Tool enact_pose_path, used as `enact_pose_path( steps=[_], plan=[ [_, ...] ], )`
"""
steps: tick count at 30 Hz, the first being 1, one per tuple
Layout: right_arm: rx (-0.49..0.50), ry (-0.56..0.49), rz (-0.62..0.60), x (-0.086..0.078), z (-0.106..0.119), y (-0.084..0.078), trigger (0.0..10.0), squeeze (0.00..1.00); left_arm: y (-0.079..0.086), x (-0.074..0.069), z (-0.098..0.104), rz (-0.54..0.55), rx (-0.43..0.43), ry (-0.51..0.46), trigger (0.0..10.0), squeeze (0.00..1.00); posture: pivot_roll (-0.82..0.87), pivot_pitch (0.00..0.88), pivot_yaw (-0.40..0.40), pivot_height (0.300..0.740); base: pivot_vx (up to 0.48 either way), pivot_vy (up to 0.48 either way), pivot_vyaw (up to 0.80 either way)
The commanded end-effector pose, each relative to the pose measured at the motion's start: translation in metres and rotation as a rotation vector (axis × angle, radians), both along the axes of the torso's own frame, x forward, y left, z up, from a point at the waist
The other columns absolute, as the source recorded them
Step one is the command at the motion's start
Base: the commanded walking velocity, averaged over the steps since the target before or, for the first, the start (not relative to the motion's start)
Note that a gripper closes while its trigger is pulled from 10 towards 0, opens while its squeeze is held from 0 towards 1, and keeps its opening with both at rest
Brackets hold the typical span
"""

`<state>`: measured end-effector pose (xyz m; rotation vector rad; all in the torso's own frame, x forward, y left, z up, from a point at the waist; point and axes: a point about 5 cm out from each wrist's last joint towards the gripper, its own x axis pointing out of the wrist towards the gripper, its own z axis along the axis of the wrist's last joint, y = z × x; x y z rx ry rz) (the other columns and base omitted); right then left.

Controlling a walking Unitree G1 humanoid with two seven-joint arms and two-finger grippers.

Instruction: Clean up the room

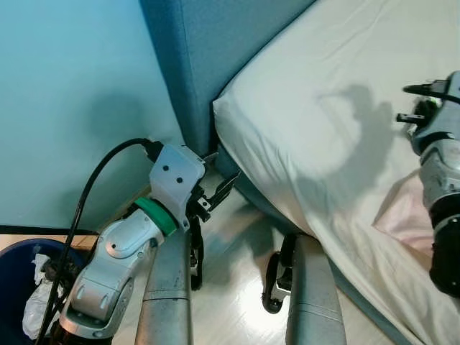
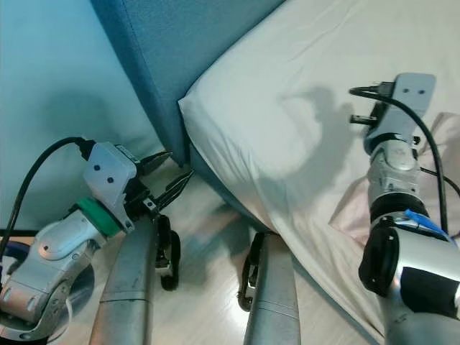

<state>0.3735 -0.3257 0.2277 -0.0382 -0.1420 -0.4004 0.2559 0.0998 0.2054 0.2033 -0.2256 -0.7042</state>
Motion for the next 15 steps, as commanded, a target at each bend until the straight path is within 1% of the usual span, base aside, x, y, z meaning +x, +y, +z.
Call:
enact_pose_path(
  steps=[1,2,3,4,5,6,7,8,10,12,14,15],
  plan=[
    [0.058,0.046,-0.052,-0.009,-0.018,-0.012,10.0,1.00,-0.002,-0.004,-0.007,-0.013,0.013,0.023,10.0,0.00,0.31,0.413,0.037,0.615,0.000,0.000,0.00],
    [0.058,0.046,-0.052,-0.009,-0.018,-0.012,10.0,1.00,-0.002,-0.004,-0.007,-0.013,0.013,0.023,10.0,0.00,0.31,0.413,0.037,0.615,0.000,0.000,0.00],
    [0.078,0.038,-0.071,-0.012,-0.019,-0.017,10.0,1.00,-0.002,-0.005,-0.008,-0.015,0.013,0.025,10.0,0.00,0.32,0.412,0.040,0.615,0.000,0.000,0.00],
    [0.078,0.038,-0.071,-0.012,-0.019,-0.017,10.0,1.00,-0.002,-0.005,-0.008,-0.015,0.013,0.025,10.0,0.00,0.32,0.412,0.040,0.615,0.000,0.000,0.00],
    [0.109,0.031,-0.097,-0.016,-0.021,-0.023,10.0,1.00,-0.001,-0.006,-0.008,-0.018,0.014,0.028,10.0,0.00,0.32,0.412,0.046,0.615,0.000,0.000,0.00],
    [0.109,0.031,-0.097,-0.016,-0.021,-0.023,10.0,1.00,-0.001,-0.006,-0.008,-0.018,0.014,0.028,10.0,0.00,0.32,0.412,0.046,0.615,0.000,0.000,0.00],
    [0.137,0.024,-0.116,-0.020,-0.024,-0.028,10.0,1.00,-0.001,-0.007,-0.009,-0.020,0.015,0.030,10.0,0.00,0.32,0.412,0.048,0.615,0.000,0.000,0.00],
    [0.214,-0.002,-0.167,-0.028,-0.029,-0.038,10.0,1.00,-0.003,-0.007,-0.009,-0.029,0.015,0.030,10.0,0.00,0.32,0.415,0.055,0.615,0.000,0.000,0.00],
    [0.214,-0.002,-0.167,-0.028,-0.029,-0.038,10.0,1.00,-0.003,-0.007,-0.009,-0.029,0.015,0.030,10.0,0.00,0.32,0.415,0.055,0.615,0.000,0.000,0.00],
    [0.247,-0.007,-0.203,-0.033,-0.034,-0.044,10.0,1.00,-0.004,-0.006,-0.009,-0.034,0.016,0.028,10.0,0.00,0.32,0.417,0.056,0.615,0.000,0.000,0.00],
    [0.247,-0.007,-0.203,-0.033,-0.034,-0.044,10.0,1.00,-0.004,-0.006,-0.009,-0.034,0.016,0.028,10.0,0.00,0.32,0.417,0.056,0.615,0.000,0.000,0.00],
    [0.264,-0.008,-0.226,-0.036,-0.036,-0.047,10.0,1.00,-0.004,-0.007,-0.009,-0.036,0.017,0.029,10.0,0.00,0.32,0.417,0.060,0.615,0.000,0.000,0.00]
  ],
)
